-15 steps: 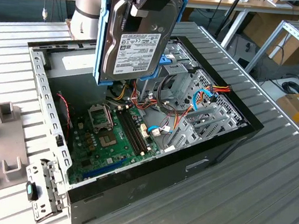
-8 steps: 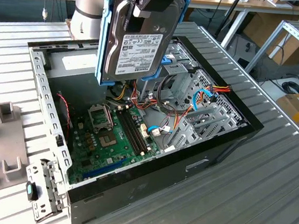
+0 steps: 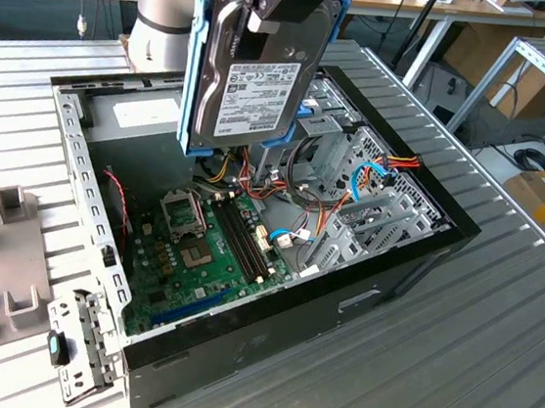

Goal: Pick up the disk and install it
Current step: 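Pick up the disk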

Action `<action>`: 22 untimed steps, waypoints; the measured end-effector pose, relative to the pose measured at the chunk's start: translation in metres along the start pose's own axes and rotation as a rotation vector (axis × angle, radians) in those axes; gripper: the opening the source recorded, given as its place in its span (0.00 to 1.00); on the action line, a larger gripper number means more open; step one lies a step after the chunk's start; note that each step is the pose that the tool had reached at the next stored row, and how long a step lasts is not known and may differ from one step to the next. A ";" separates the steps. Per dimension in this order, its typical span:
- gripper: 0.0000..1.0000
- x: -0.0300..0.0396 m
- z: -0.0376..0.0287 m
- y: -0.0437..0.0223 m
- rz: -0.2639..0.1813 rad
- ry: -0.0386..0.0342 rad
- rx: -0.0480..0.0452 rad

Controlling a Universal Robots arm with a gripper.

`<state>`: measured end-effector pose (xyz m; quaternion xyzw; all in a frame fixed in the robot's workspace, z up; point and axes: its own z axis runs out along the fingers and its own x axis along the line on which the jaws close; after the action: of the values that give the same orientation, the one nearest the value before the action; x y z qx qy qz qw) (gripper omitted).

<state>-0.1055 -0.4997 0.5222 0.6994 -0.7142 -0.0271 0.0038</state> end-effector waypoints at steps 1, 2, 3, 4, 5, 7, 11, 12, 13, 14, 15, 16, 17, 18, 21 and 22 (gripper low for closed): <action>0.37 0.0002 0.0001 -0.0007 0.000 -0.0001 0.0000; 0.37 0.0003 0.0000 -0.0011 0.000 0.0000 0.0000; 0.37 0.0004 0.0001 -0.0015 0.000 -0.0001 0.0001; 0.37 0.0005 0.0001 -0.0019 0.000 -0.0001 0.0001; 0.37 0.0007 0.0001 -0.0023 0.000 -0.0001 0.0001; 0.37 0.0009 0.0001 -0.0031 0.000 0.0001 0.0000; 0.37 0.0015 0.0001 -0.0045 0.000 0.0001 0.0000; 0.37 0.0017 0.0001 -0.0048 0.000 0.0000 0.0000; 0.37 0.0018 0.0001 -0.0052 0.000 0.0001 0.0000; 0.37 0.0020 0.0001 -0.0056 0.000 0.0001 0.0000; 0.37 0.0022 0.0001 -0.0059 0.000 0.0001 0.0000; 0.37 0.0024 0.0002 -0.0064 0.000 0.0001 0.0000; 0.37 0.0025 0.0001 -0.0068 0.000 0.0001 0.0000; 0.37 0.0027 0.0002 -0.0072 0.000 0.0001 0.0000; 0.37 0.0032 0.0002 -0.0081 0.000 0.0002 0.0000; 0.37 0.0034 0.0001 -0.0085 0.000 0.0003 0.0000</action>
<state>-0.0971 -0.5033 0.5216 0.6994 -0.7142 -0.0270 0.0039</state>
